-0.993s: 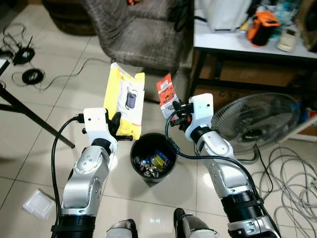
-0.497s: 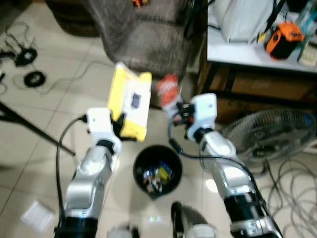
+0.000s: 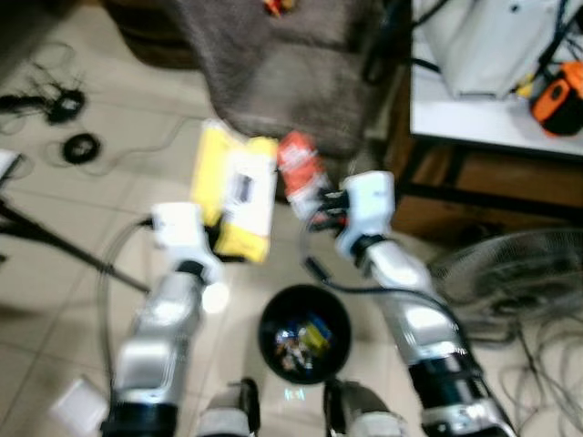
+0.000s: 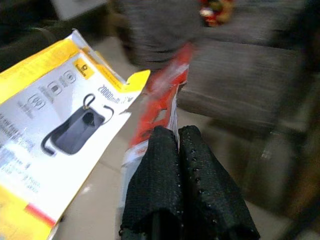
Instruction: Picking trash to rubbish bin
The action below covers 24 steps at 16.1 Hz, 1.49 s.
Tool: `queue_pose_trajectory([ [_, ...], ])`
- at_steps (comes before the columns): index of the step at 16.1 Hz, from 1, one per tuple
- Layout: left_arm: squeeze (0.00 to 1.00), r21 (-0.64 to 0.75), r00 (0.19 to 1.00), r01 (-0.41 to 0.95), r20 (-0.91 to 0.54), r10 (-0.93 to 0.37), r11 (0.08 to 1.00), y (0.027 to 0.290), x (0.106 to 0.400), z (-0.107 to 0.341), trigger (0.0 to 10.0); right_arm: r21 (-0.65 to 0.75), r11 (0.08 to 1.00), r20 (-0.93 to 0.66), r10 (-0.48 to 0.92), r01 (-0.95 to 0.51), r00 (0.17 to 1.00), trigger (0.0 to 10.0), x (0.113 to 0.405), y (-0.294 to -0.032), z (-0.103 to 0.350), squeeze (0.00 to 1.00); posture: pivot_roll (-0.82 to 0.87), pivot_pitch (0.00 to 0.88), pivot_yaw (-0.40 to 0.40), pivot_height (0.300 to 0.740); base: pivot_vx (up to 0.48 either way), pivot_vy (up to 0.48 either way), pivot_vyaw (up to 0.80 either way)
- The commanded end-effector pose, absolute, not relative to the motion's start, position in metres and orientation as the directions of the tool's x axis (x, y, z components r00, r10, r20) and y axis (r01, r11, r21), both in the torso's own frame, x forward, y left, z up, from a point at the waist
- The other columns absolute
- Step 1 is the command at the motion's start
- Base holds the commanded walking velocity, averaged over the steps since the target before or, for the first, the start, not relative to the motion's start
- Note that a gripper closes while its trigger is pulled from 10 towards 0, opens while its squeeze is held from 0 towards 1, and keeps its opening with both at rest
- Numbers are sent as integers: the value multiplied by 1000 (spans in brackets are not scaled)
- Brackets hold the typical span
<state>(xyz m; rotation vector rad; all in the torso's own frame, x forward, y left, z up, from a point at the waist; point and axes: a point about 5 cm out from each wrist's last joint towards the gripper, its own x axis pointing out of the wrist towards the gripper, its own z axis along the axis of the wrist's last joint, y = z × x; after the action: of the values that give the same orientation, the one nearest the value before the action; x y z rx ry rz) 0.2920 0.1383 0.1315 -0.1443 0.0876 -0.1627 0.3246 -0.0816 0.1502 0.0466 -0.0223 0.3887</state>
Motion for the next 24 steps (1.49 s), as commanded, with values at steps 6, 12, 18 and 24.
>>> queue_pose_trajectory([
  [6, 0, -114, 940, 187, -268, -212, 976, 139, 280, 85, 10000, 56, 915, 0, 400, -400, 916, 10000, 319, -74, 144, 0, -68, 282, 19, 740, 0, 0, -521],
  [12, 0, -79, 886, 229, -397, -241, 970, 137, 273, 45, 10000, 56, 917, -7, 395, -394, 919, 10000, 319, -74, 144, 0, -79, 290, 19, 740, 0, 0, -788],
  [18, 0, -48, 826, 259, -506, -247, 965, 137, 268, 14, 10000, 54, 918, -6, 394, -393, 919, 10000, 317, -75, 144, 0, -101, 301, 18, 740, 0, 0, -133],
  [24, 0, -54, 732, 353, -606, -312, 934, 123, 263, -14, 10000, 54, 919, -29, 392, -390, 919, 10000, 310, -78, 140, 0, -122, 339, 23, 740, 0, 0, 0],
])
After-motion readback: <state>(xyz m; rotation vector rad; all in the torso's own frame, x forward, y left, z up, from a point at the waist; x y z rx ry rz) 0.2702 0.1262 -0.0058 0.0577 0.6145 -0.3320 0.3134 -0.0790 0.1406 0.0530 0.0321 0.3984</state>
